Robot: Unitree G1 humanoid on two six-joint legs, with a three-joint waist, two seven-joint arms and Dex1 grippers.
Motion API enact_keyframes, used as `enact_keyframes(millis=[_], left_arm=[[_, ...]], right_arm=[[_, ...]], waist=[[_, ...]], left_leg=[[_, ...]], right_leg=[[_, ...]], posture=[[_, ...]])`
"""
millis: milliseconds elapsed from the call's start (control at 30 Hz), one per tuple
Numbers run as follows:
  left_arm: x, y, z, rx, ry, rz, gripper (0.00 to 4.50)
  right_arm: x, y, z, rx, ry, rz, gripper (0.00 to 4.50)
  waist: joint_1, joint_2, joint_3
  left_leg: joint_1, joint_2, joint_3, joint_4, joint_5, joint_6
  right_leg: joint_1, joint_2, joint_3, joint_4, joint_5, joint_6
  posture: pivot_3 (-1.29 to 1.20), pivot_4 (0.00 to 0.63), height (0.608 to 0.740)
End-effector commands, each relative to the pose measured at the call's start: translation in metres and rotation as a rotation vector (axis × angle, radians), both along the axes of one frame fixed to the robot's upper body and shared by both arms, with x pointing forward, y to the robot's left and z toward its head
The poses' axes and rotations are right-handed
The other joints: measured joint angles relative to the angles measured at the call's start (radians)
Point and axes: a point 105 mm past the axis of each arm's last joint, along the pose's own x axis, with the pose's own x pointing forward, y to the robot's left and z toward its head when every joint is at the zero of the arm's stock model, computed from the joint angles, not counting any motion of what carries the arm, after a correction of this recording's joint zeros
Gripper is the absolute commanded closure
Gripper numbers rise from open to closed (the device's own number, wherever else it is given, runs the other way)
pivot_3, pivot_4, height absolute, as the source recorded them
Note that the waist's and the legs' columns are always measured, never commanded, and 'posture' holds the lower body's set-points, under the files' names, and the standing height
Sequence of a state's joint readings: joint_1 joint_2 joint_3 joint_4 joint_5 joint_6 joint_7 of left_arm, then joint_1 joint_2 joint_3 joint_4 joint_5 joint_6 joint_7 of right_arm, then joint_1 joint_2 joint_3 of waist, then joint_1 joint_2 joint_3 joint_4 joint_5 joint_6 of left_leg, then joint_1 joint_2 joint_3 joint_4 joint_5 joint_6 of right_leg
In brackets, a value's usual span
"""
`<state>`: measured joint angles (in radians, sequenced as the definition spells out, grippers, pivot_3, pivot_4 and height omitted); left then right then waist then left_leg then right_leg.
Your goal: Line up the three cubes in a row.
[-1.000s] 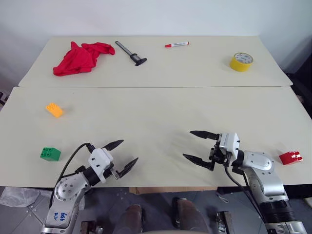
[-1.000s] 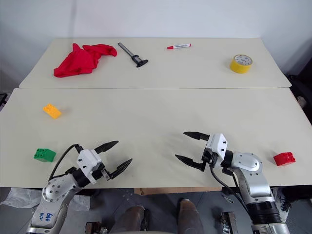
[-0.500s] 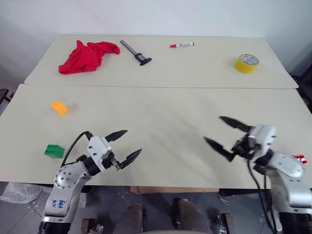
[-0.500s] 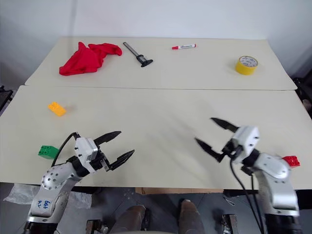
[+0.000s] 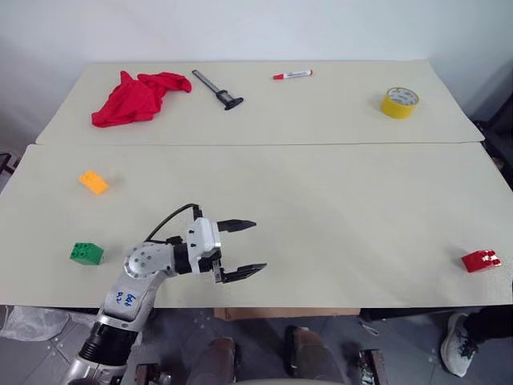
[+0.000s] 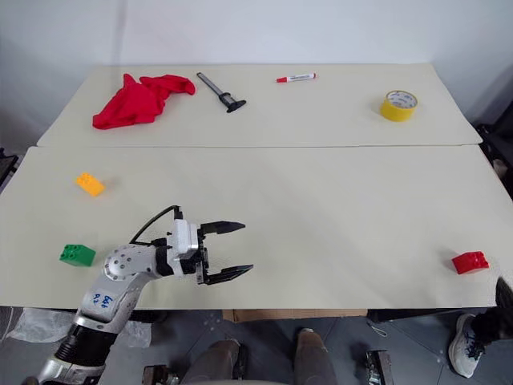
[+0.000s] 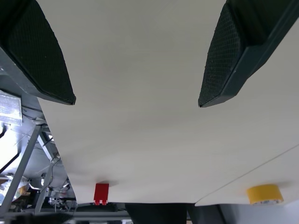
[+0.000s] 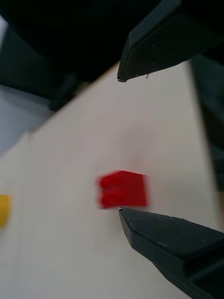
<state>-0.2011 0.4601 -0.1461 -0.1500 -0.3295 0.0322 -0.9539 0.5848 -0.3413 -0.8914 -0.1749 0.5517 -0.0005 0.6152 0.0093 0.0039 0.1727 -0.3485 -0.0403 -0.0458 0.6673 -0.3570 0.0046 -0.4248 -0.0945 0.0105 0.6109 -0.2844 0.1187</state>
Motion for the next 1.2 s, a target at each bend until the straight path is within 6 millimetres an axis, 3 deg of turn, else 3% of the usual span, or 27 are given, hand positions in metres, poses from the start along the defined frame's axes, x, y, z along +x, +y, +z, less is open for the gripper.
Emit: enact_keyframes(millis=[33,200,433,800,933,1100,1133,1200], left_arm=[[-0.003,-0.004,0.004,-0.016,-0.009,-0.037,0.03],[-0.007,-0.004,0.007,-0.037,0.016,-0.066,0.03],[-0.008,-0.004,0.005,-0.019,0.009,-0.082,0.03],[-0.015,-0.004,0.003,-0.017,0.013,-0.068,0.03],[-0.012,-0.001,0.004,-0.007,0.002,-0.057,0.0],[-0.008,-0.001,0.007,-0.006,-0.016,-0.045,0.0],[-0.008,0.0,0.007,-0.006,-0.018,-0.039,0.0],[-0.007,0.004,0.006,-0.01,-0.016,-0.014,0.0]], right_arm=[[0.011,0.008,0.021,-0.032,-0.038,0.083,0.0],[0.04,0.002,0.039,0.01,0.022,0.19,0.0],[0.079,-0.002,0.025,0.036,0.191,0.293,0.0],[0.091,-0.01,0.003,0.045,0.237,0.258,0.0],[0.093,-0.008,-0.003,0.061,0.246,0.252,0.85],[0.1,0.002,0.0,0.061,0.219,0.325,2.6],[0.103,0.01,0.006,0.058,0.2,0.385,2.95],[0.111,0.057,0.029,0.01,0.163,0.68,3.0]], waist=[[-0.011,0.0,0.0],[-0.013,0.0,0.0],[0.005,0.0,0.0],[0.014,0.0,0.0],[0.014,0.0,0.0],[0.013,0.0,0.0],[0.013,0.0,0.0],[0.009,0.001,0.0]], left_leg=[[0.001,0.0,0.001,0.0,0.0,0.0],[0.008,0.0,0.004,-0.001,-0.002,0.004],[0.012,0.0,-0.003,-0.002,-0.002,0.006],[0.011,0.0,-0.002,-0.002,-0.001,0.002],[0.011,0.0,-0.002,-0.002,-0.001,0.002],[0.011,0.0,-0.002,-0.002,-0.001,0.002],[0.011,0.0,-0.001,-0.002,-0.001,0.002],[0.011,0.0,-0.001,-0.003,-0.001,0.002]], right_leg=[[0.0,0.0,0.001,0.0,0.0,0.0],[0.005,0.0,0.004,0.0,0.0,0.001],[0.013,0.0,0.004,-0.005,0.0,0.0],[0.013,0.0,0.002,-0.009,0.0,0.001],[0.013,0.0,0.001,-0.009,0.0,0.001],[0.013,0.0,0.0,-0.009,0.0,0.001],[0.013,0.0,-0.001,-0.009,0.0,0.001],[0.013,0.0,-0.001,-0.009,0.0,0.001]], posture=[[0.0,0.15,0.74],[0.0,0.15,0.74],[0.0,0.15,0.74],[0.0,0.15,0.74],[0.0,0.15,0.74],[0.0,0.15,0.74],[0.0,0.15,0.74],[0.0,0.15,0.74]])
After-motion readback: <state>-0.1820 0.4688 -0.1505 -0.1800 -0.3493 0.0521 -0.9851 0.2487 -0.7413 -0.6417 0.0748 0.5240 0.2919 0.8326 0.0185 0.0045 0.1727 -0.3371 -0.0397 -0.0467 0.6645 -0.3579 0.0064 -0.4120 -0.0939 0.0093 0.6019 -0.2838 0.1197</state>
